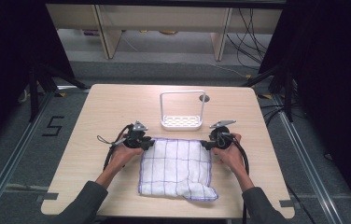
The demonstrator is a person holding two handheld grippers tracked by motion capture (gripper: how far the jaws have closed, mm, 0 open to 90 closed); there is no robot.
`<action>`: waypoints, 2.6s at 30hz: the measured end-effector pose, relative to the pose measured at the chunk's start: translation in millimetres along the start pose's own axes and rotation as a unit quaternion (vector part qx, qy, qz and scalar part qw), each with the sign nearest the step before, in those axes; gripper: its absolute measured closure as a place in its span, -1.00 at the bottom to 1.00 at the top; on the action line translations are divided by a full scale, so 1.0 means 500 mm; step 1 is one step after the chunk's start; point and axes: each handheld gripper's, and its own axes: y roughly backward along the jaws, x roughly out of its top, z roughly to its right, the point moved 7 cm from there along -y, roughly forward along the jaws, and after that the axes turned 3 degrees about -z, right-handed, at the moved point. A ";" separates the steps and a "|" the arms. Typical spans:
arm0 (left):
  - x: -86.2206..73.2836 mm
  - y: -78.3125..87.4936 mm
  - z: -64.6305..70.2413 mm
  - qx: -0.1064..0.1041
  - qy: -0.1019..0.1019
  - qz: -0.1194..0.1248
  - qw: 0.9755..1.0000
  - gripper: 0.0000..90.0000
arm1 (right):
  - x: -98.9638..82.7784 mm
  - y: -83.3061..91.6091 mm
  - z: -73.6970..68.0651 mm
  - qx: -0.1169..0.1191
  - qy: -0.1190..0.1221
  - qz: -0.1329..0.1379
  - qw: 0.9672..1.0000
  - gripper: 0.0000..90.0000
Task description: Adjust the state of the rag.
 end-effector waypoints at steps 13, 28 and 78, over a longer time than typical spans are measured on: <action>0.018 0.039 0.009 -0.004 -0.013 0.029 0.999 0.92 | 0.011 0.028 -0.025 0.029 0.015 0.009 0.999 0.92; 0.092 0.210 0.079 -0.027 -0.048 0.096 0.994 0.92 | 0.068 0.244 -0.094 0.045 0.069 0.090 0.992 0.93; 0.126 0.131 -0.015 -0.026 0.006 0.084 0.996 0.90 | 0.144 0.167 -0.013 0.047 0.024 0.061 0.997 0.93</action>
